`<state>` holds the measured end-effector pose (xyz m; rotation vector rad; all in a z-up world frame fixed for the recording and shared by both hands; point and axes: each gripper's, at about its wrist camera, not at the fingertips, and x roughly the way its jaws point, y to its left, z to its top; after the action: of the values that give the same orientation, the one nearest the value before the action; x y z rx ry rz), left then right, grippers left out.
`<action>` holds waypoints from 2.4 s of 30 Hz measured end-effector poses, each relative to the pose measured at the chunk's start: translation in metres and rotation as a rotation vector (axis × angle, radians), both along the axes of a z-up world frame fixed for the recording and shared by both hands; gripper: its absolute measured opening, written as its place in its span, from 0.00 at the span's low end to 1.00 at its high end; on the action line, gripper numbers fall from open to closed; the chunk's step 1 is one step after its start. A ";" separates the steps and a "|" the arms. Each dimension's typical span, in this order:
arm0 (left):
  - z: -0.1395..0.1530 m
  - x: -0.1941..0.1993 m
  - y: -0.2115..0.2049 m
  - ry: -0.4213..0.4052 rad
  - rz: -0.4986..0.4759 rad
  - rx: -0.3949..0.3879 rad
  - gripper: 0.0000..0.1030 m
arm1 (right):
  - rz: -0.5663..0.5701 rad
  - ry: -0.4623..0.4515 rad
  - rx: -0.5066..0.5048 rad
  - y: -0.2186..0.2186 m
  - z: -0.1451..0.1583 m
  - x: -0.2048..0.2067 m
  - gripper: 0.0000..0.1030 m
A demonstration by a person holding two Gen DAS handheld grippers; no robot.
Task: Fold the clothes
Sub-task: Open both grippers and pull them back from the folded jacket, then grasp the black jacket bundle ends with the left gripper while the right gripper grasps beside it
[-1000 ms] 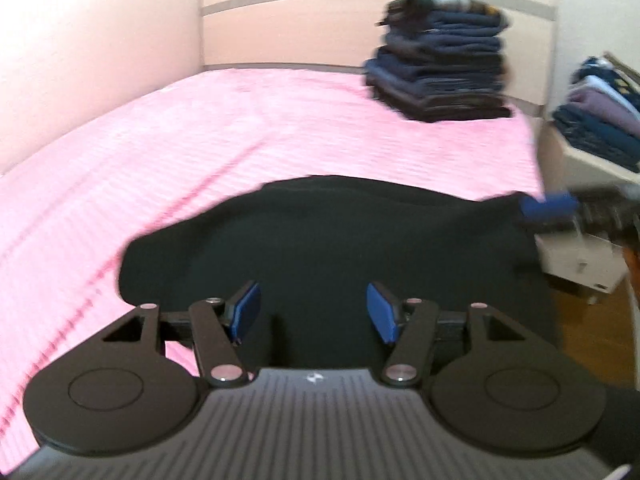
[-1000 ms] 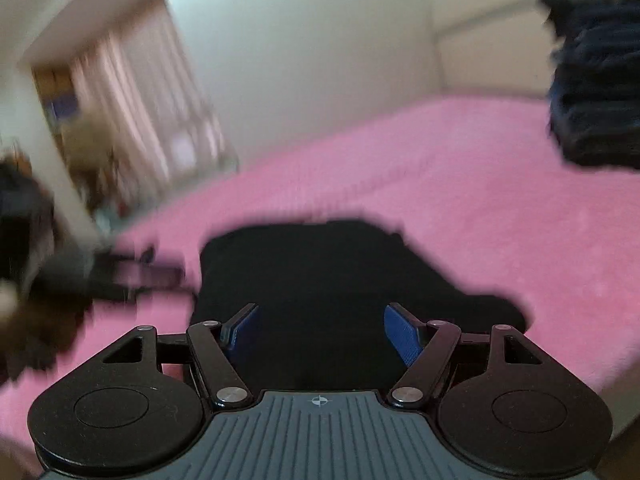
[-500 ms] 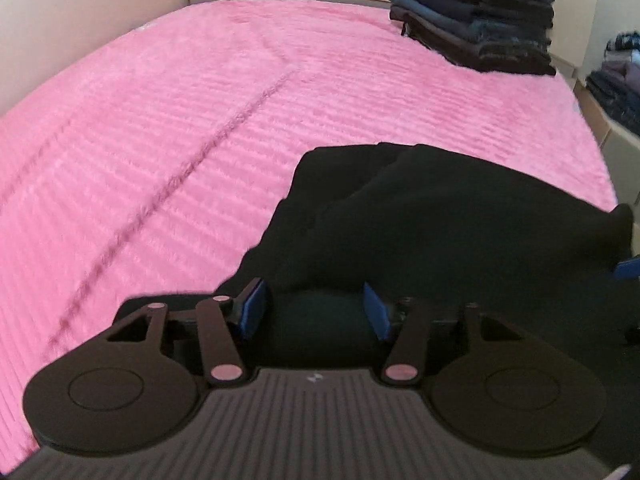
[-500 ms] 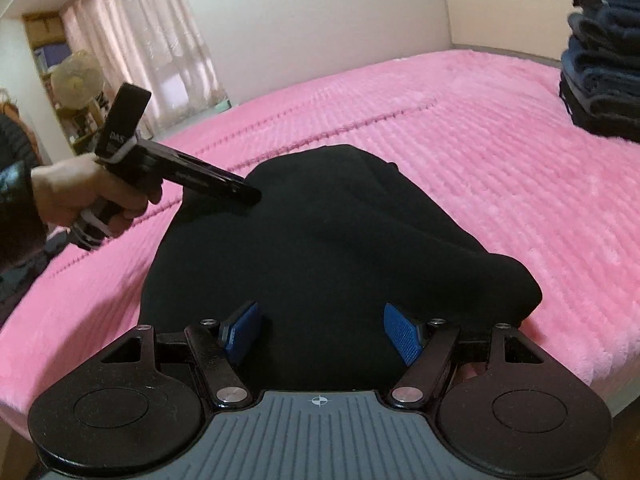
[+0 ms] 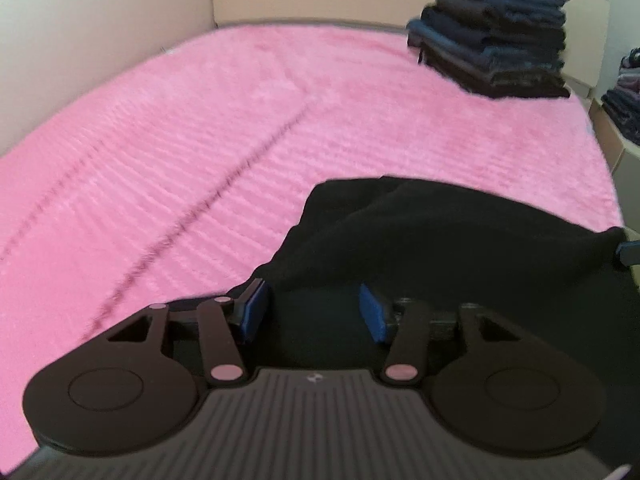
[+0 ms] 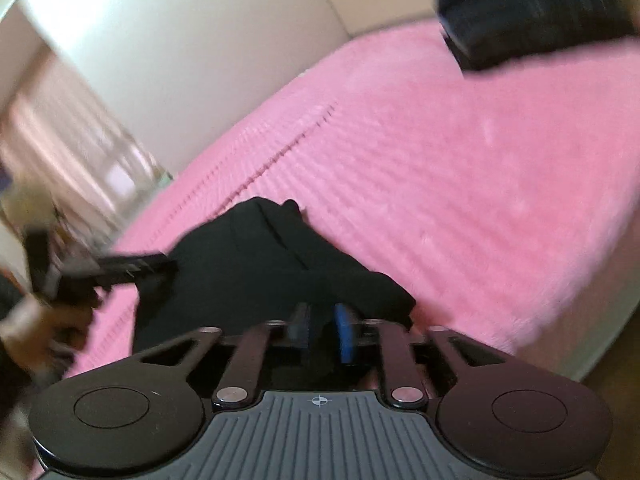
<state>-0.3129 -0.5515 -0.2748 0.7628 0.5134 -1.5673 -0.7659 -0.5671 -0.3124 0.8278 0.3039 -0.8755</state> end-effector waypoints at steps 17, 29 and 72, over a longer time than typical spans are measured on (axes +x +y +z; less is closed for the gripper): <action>-0.012 -0.037 0.168 -0.381 -0.390 -0.050 0.57 | 0.549 0.482 -0.308 0.139 0.009 0.163 0.83; -0.071 -0.059 0.166 -0.855 -0.681 -0.131 0.72 | 0.725 0.936 -0.570 0.143 -0.025 0.199 0.55; -0.103 -0.125 0.183 -1.092 -0.730 -0.220 0.55 | 0.635 1.058 -0.772 0.136 0.009 0.094 0.39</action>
<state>-0.4376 -0.3685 -0.3778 1.5624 -0.8045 -1.5134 -0.6719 -0.4309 -0.3039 -0.5095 1.0047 -0.6617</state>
